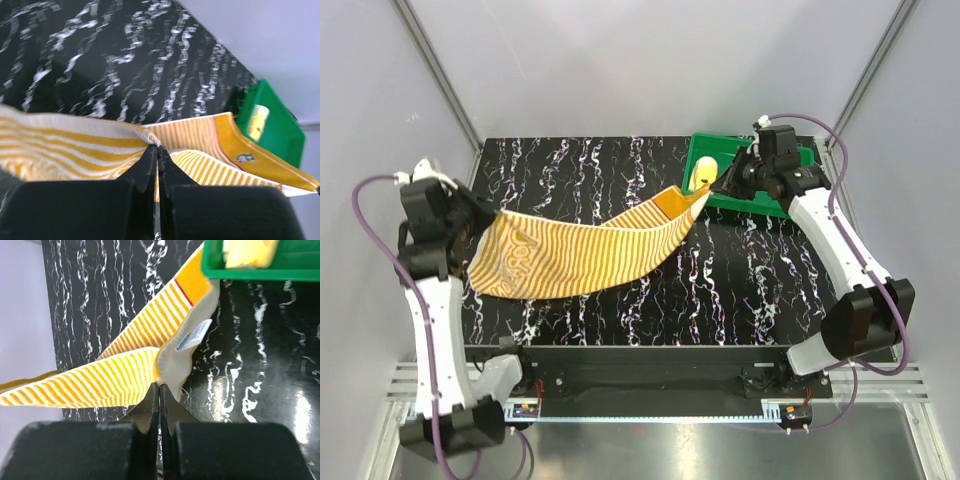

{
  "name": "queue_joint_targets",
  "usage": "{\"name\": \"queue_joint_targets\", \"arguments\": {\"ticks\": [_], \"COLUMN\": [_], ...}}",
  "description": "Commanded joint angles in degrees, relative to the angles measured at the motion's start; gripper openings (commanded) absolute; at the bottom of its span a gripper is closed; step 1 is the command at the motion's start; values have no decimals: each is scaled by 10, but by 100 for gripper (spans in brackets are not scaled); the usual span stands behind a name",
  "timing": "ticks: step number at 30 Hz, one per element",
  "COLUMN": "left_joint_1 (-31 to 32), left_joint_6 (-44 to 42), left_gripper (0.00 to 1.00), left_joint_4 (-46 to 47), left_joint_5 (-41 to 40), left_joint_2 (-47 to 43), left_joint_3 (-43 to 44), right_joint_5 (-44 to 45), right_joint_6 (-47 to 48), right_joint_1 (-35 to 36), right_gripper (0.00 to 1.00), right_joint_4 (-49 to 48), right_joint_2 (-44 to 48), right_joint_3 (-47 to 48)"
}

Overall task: Roll the towels
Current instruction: Flatten the towel

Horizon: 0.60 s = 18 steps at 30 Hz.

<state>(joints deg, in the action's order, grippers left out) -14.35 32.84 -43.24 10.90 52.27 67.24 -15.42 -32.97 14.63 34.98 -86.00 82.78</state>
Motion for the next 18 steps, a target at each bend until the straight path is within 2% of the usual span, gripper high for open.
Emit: {"name": "queue_joint_targets", "arguments": {"ticks": [1,6,9,11,13,15,18], "left_joint_1": [19,23,26,27,27,27,26], "left_joint_6": [-18,-15,-17,-26,-44,-60,-85], "left_gripper": [0,0,0,0,0,0,1], "left_joint_4": [18,10,6,11,36,66,92], "left_joint_5": [86,148,204,225,225,222,233], "left_joint_2": [82,174,248,250,218,185,109], "left_joint_3": [110,256,367,387,366,324,203], "right_joint_5": [7,-33,-48,-48,-39,-26,-20], "right_joint_6": [24,29,42,48,55,61,55], "right_joint_1": [-37,-131,-166,-174,-177,-177,-177], "right_gripper": [0,0,0,0,0,0,0], "right_joint_4": [43,100,154,183,193,196,179], "right_joint_2": [5,-28,-53,-49,-30,17,106], "right_joint_3": [83,214,330,351,349,302,173]}}
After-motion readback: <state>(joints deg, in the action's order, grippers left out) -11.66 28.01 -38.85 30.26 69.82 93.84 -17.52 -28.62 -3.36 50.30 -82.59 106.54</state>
